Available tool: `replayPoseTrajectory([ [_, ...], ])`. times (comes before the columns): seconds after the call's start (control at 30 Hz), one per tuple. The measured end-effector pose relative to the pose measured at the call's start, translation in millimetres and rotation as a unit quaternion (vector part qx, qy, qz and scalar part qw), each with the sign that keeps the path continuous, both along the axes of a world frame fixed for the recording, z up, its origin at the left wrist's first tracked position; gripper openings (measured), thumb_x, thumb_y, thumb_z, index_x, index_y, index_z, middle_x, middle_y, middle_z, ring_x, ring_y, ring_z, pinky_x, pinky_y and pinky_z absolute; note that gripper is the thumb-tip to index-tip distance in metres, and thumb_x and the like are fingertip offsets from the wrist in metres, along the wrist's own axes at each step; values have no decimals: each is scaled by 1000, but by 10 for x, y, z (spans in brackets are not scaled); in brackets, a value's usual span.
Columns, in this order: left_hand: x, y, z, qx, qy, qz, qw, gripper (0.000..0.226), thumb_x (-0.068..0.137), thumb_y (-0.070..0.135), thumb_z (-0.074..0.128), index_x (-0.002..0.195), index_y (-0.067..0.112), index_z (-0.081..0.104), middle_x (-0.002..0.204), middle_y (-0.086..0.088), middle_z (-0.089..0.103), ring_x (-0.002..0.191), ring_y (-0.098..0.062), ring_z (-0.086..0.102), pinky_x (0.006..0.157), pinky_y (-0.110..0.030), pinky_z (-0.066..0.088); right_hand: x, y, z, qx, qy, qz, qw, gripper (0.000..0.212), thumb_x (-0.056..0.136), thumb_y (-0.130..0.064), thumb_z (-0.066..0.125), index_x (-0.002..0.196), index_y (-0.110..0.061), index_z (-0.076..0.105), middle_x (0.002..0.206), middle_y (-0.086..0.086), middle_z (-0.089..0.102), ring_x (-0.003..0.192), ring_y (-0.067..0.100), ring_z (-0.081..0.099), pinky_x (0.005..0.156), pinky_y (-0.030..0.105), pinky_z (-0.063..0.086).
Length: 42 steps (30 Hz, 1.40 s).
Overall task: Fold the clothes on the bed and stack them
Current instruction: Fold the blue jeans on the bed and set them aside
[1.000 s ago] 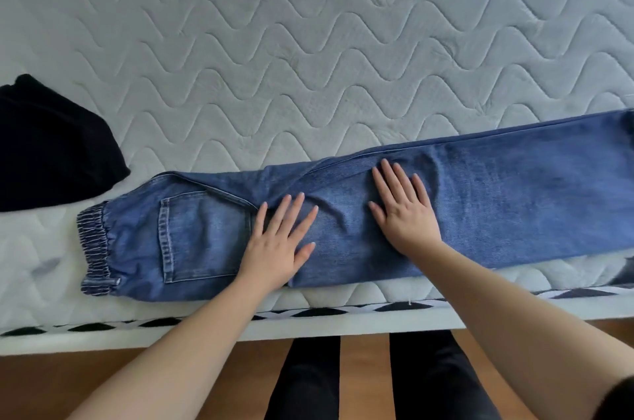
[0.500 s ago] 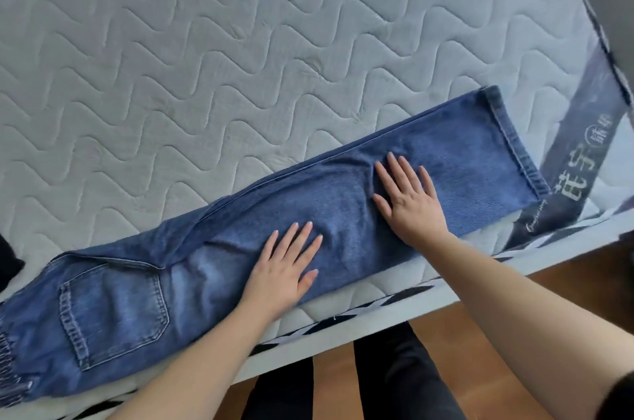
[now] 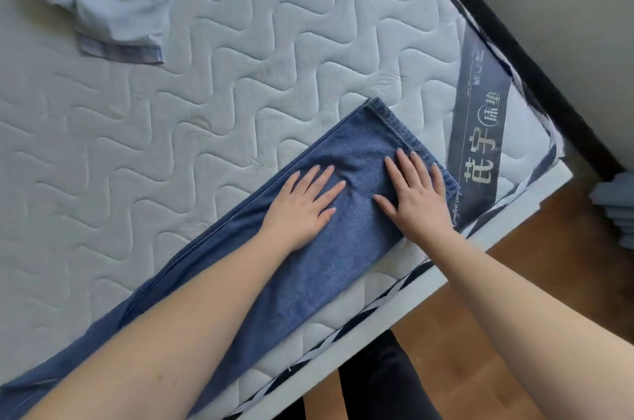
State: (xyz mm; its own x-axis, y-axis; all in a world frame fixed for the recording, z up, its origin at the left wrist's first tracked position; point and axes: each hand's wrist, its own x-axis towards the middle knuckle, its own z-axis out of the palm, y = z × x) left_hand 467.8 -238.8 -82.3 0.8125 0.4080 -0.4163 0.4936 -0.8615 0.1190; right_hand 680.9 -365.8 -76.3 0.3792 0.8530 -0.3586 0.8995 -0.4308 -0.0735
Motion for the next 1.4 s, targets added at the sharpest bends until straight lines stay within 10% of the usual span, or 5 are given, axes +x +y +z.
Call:
replayPoseTrajectory([
  [0.23,932,591,130,-24,-50,89,994,70,97,28,51,155,36,13,160,-11,17,144,-31,22,117,-42,13,504,-73,119,33,60,-262,963,62,84,-57,63,131,-20,47,126,9,51,117,31,47,94,44,37],
  [0.4,1617,910,278,-204,-75,286,933,69,85,28,72,144,21,37,132,-10,55,120,-29,52,102,-36,40,732,92,181,-94,107,-255,957,53,78,-60,69,110,-19,60,111,8,58,108,30,54,88,39,46],
  [0.73,1338,1043,760,-382,-107,292,870,30,79,-7,65,85,23,63,73,2,60,67,-12,54,59,-18,43,327,-31,682,97,352,-303,880,24,76,-21,60,96,-31,51,79,-18,65,71,0,58,58,20,42],
  [1.17,-916,1057,1104,-295,-168,339,877,61,74,-14,44,81,42,68,70,13,66,58,-4,58,56,-18,48,-1443,320,1353,64,374,-36,924,39,87,-31,54,125,-42,54,81,-12,68,77,12,61,70,28,49],
  [1.4,-2284,763,1174,-270,-157,337,888,54,78,-17,44,104,23,69,109,-2,65,105,-19,59,97,-28,43,-2838,297,1209,10,293,102,951,44,94,-32,46,137,-37,44,93,10,70,89,34,61,66,35,38],
])
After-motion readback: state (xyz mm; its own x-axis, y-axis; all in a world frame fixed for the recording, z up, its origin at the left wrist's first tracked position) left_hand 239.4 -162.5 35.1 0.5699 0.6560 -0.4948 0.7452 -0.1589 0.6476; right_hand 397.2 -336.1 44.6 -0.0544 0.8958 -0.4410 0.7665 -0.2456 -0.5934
